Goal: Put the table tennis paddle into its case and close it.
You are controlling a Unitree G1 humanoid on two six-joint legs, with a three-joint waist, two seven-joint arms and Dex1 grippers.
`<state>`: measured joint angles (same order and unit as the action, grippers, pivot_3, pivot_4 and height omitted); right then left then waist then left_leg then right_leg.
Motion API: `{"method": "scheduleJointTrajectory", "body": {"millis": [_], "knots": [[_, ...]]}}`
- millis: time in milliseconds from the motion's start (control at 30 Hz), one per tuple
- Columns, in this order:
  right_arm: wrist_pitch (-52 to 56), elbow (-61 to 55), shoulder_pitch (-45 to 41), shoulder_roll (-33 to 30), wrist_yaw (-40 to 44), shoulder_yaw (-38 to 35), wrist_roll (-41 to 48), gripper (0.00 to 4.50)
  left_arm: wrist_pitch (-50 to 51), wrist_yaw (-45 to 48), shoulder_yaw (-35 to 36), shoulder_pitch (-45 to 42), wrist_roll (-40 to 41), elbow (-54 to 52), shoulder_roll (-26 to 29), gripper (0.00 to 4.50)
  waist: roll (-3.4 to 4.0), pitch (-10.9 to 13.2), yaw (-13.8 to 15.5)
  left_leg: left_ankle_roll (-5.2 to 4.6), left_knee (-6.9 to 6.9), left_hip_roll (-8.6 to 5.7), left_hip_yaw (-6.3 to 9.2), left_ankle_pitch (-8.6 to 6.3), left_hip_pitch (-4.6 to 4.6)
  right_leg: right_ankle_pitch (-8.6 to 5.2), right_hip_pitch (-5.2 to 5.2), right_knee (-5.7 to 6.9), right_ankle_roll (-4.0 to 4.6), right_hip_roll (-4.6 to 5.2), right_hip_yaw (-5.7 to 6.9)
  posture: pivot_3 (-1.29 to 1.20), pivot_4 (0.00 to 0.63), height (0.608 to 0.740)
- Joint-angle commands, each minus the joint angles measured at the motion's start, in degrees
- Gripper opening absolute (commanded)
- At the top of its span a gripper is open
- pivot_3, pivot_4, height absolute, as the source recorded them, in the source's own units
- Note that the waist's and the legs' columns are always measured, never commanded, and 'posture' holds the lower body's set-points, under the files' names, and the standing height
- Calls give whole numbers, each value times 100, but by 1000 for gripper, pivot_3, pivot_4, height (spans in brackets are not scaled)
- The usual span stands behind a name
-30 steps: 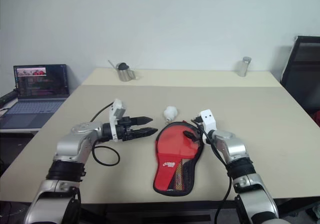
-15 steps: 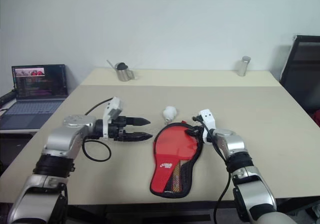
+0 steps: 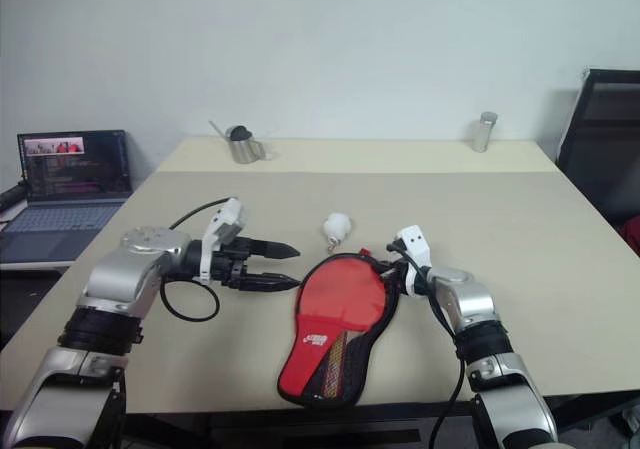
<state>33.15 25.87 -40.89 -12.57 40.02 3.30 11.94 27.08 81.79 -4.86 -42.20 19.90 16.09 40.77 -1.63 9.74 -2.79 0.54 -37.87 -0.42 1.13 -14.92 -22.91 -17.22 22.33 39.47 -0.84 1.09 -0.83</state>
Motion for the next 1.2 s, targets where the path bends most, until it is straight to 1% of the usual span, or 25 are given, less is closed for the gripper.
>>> {"method": "scheduleJointTrajectory", "body": {"millis": [33, 233, 533, 633, 867, 933, 967, 1100, 1200], "knots": [[146, -340, 149, 12, 278, 219, 80, 17, -8, 42, 25, -16, 32, -209, 94, 3831, 0, 0, -5, 0, 0, 0, 0, 0, 0, 0, 0, 0, 0, 0, 0, 0, 150, 740], [64, -343, 201, -130, 204, 262, -64, 17, 13, 11, 25, 2, 35, -222, 83, 3831, 0, 0, -3, 0, 0, -1, 0, 0, 0, 0, 0, -2, 0, 0, 0, 0, 150, 740], [-4, -229, 89, -134, -144, 52, -81, 17, 125, -7, 33, 139, 95, -417, 64, 3831, 0, 0, 0, 0, -5, -1, 0, 0, 1, 0, -1, 4, 0, 0, 0, 0, 150, 740], [-56, -195, 85, -228, -200, 20, -121, 802, 140, -18, 38, 165, 99, -446, 63, 3831, 0, 0, 10, 0, -7, -1, 0, 0, 2, 0, -2, 7, 0, 1, 0, 0, 150, 740], [-322, -196, 38, -280, -278, 42, -196, 3172, 108, -78, 43, 175, 71, -400, 36, 3831, 0, 0, 39, 0, -6, -2, 0, 0, 0, 0, -2, 5, 0, 1, 0, 0, 150, 740], [-215, -347, 22, -269, -334, -41, -117, 3918, 106, -108, 40, 183, 73, -410, 23, 3831, 1, 1, 38, 0, -6, -1, 0, 0, 0, 0, -2, 5, 0, 1, 0, 0, 150, 740], [-63, -500, 37, -270, -352, -129, -8, 4217, 107, -123, 40, 195, 78, -427, 21, 3831, 1, 1, 39, 0, -6, -1, 0, 0, 0, 0, -1, 6, 0, 1, 0, 0, 150, 740], [600, -1138, 162, -300, -529, -486, 355, 4217, 103, -151, 50, 236, 98, -450, 21, 3831, 4, 4, 43, 0, -6, -1, 1, 0, -3, 0, 0, 5, 0, 1, 0, 0, 150, 740], [1474, -2112, 466, -348, -660, -816, 850, 4217, 98, -125, 68, 299, 123, -484, 47, 3831, 5, 4, 65, 0, -4, -1, 2, 0, -3, 0, -1, 3, 0, 1, 1, 0, 150, 740]]}}
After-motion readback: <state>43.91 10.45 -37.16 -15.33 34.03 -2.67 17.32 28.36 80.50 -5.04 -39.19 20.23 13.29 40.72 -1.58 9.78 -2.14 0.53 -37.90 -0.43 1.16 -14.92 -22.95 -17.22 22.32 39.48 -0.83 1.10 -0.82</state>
